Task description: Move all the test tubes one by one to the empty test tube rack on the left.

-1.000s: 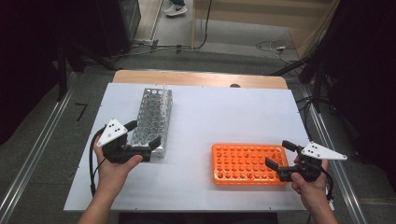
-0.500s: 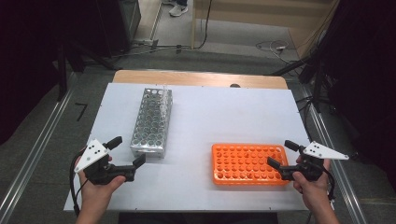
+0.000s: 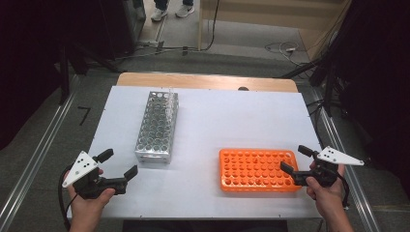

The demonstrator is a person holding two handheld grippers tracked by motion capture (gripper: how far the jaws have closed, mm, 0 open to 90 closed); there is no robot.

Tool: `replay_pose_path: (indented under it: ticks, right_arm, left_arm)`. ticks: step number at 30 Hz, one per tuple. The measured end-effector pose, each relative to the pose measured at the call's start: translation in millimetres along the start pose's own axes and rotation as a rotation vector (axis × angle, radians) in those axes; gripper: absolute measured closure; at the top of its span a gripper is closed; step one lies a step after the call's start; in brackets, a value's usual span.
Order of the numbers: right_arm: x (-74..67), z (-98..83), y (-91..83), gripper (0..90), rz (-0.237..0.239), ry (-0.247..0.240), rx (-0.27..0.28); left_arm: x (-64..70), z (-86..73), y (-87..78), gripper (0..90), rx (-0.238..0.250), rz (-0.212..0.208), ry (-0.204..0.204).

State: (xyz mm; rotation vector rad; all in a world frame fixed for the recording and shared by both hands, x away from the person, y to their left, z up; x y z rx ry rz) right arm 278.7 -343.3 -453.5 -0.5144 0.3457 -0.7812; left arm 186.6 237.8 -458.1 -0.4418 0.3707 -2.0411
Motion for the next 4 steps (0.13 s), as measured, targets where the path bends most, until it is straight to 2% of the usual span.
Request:
replay_pose_path:
  ticks: [4]
  right_arm:
    - [0.0, -0.7, 0.1, 0.0, 0.003, -0.006, -0.002]
  left_arm:
    - [0.4, 0.2, 0.5, 0.0, -0.003, -0.001, 0.007]
Point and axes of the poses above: each handheld gripper's, and its own axes: y roughly forward along the jaws, z roughly out of its top, x roughly to its right, the point moved 1 cm from there along y, roughly forward along the jaws, and after that the axes turned 9 degrees about -x, right-handed, at the moved point
